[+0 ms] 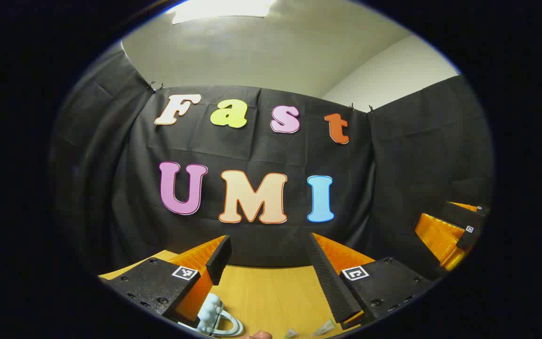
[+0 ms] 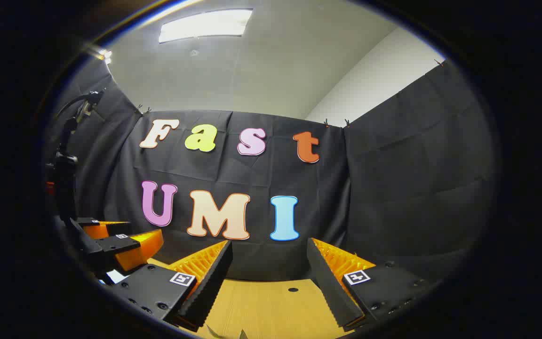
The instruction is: First open the suitcase, pack the skin care products into it, and then close the suitcase.
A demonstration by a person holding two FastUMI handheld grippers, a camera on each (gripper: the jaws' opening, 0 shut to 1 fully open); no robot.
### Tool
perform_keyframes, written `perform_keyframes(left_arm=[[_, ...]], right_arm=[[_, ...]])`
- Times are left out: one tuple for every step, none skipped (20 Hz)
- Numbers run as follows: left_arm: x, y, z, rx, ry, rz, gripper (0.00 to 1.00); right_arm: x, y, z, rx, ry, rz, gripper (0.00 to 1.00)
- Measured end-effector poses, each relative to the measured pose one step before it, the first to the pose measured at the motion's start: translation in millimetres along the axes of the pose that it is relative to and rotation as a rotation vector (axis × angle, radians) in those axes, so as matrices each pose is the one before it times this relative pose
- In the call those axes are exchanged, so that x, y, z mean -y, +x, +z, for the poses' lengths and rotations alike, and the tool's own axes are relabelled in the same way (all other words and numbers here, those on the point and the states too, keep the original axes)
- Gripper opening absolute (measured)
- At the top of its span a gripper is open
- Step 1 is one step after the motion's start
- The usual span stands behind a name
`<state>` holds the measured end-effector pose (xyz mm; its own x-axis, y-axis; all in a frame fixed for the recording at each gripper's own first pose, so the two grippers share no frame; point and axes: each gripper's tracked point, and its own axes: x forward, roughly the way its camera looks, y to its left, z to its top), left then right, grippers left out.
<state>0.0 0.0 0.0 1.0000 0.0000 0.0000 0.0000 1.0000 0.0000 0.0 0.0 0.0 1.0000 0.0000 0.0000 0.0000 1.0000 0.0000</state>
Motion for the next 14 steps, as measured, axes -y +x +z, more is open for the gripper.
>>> perform_keyframes(left_arm=[[-1.62, -0.65, -0.16, 0.00250, 0.00390, 0.00520, 0.93], [-1.00, 0.31, 1.21, 0.00572, 0.00069, 0.00435, 0.95], [-1.01, 0.07, 0.46, 0.00327, 0.00083, 0.00631, 0.95], [-1.51, 0.19, 0.23, -0.00002, 0.00077, 0.00838, 0.95], [-1.24, 0.16, -2.17, -0.00195, 0.00010, 0.00736, 0.95], [-0.83, -0.03, -1.10, -0.00359, -0.00009, 0.00544, 0.95], [-1.45, 0.28, -2.09, -0.00448, 0.00203, 0.00852, 0.95], [-1.64, 0.84, -0.73, -0.00096, 0.00137, 0.01161, 0.95], [-0.42, 0.95, -1.43, -0.00280, 0.00130, 0.00835, 0.95], [-0.08, 0.17, -0.67, -0.00157, 0.00188, 0.00881, 0.95], [-1.11, -0.42, -1.02, 0.00448, -0.00354, 0.01072, 0.93], [-0.03, 0.31, -1.37, 0.00006, -0.00525, 0.00526, 0.95], [2.15, 0.13, -6.59, -0.00681, 0.00064, 0.00090, 0.93], [0.63, 0.60, -8.30, -0.01693, 0.00929, 0.00410, 0.95]], right_arm=[[0.26, 1.70, -1.34, -0.00523, 0.00723, 0.00093, 0.98], [0.03, 1.07, -2.13, -0.00413, 0.00682, 0.00353, 0.98], [0.35, 1.58, -0.72, -0.00110, 0.00548, -0.00068, 0.98], [1.84, 2.13, -1.81, -0.00043, 0.00732, -0.00040, 0.98], [0.31, 1.71, -1.99, -0.00109, 0.00825, 0.00236, 0.98], [-0.15, 1.70, -1.97, -0.00166, 0.00499, 0.00500, 0.98], [1.04, 2.54, -1.73, -0.00182, 0.00135, 0.00375, 0.98], [1.81, 1.75, -1.55, -0.00131, -0.00072, 0.00409, 0.98], [1.77, 1.67, -1.32, 0.00104, 0.00077, 0.00246, 0.98], [3.10, 2.31, -0.45, 0.00378, 0.00414, 0.00293, 0.98], [2.38, 2.94, -0.45, 0.00590, 0.00555, 0.00435, 0.98], [2.87, 2.17, -1.36, 0.00611, 0.00303, 0.00404, 0.98], [4.48, 3.50, -2.74, 0.00158, -0.00112, 0.00212, 0.98], [3.67, 3.26, -5.77, -0.00086, -0.00112, 0.00584, 0.98]])
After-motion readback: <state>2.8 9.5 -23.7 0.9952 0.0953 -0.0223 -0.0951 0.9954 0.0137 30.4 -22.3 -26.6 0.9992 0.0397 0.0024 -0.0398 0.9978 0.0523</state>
